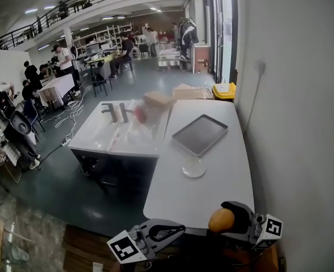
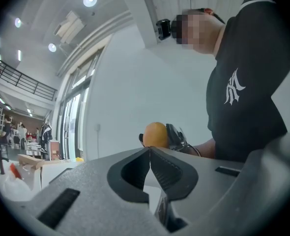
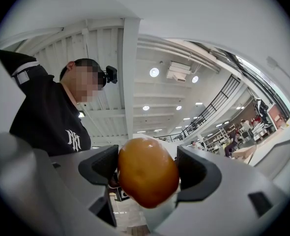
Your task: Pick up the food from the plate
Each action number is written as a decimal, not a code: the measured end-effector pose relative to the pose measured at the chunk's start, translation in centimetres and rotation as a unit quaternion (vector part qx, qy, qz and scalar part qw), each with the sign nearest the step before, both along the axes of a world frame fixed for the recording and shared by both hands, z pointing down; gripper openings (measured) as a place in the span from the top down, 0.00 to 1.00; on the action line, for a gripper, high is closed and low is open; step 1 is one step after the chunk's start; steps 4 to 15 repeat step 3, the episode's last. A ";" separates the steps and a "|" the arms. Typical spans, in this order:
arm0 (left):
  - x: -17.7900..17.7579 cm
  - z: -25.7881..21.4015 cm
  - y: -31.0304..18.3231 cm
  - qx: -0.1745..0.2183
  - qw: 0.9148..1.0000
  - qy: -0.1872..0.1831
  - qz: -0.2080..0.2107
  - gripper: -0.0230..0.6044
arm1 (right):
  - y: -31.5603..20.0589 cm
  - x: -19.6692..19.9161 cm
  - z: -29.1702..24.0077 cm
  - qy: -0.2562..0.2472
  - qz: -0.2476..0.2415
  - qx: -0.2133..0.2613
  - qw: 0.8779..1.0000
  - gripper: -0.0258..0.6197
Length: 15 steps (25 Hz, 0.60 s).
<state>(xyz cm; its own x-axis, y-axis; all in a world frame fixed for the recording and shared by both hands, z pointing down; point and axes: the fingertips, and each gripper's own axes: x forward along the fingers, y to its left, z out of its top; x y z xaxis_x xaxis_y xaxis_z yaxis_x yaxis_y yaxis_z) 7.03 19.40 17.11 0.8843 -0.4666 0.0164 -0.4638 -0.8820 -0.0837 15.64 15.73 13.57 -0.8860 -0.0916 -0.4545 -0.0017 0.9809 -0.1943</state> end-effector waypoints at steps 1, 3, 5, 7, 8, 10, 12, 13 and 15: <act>0.0 0.0 0.1 0.000 1.000 -0.001 0.001 0.95 | 0.1 -0.1 0.0 0.001 -0.001 0.000 1.000 0.42; 0.0 -0.1 0.2 0.002 1.000 -0.003 0.002 0.95 | 0.2 -0.1 -0.1 0.002 -0.003 0.002 1.000 0.42; 0.0 -0.1 0.2 0.002 1.000 -0.003 0.002 0.95 | 0.2 -0.1 -0.1 0.002 -0.003 0.002 1.000 0.42; 0.0 -0.1 0.2 0.002 1.000 -0.003 0.002 0.95 | 0.2 -0.1 -0.1 0.002 -0.003 0.002 1.000 0.42; 0.0 -0.1 0.2 0.002 1.000 -0.003 0.002 0.95 | 0.2 -0.1 -0.1 0.002 -0.003 0.002 1.000 0.42; 0.0 -0.1 0.2 0.002 1.000 -0.003 0.002 0.95 | 0.2 -0.1 -0.1 0.002 -0.003 0.002 1.000 0.42; 0.0 -0.1 0.2 0.002 1.000 -0.003 0.002 0.95 | 0.2 -0.1 -0.1 0.002 -0.003 0.002 1.000 0.42; 0.0 -0.1 0.2 0.002 1.000 -0.003 0.002 0.95 | 0.2 -0.1 -0.1 0.002 -0.003 0.002 1.000 0.42; 0.0 -0.1 0.2 0.002 1.000 -0.003 0.002 0.95 | 0.2 -0.1 -0.1 0.002 -0.003 0.002 1.000 0.42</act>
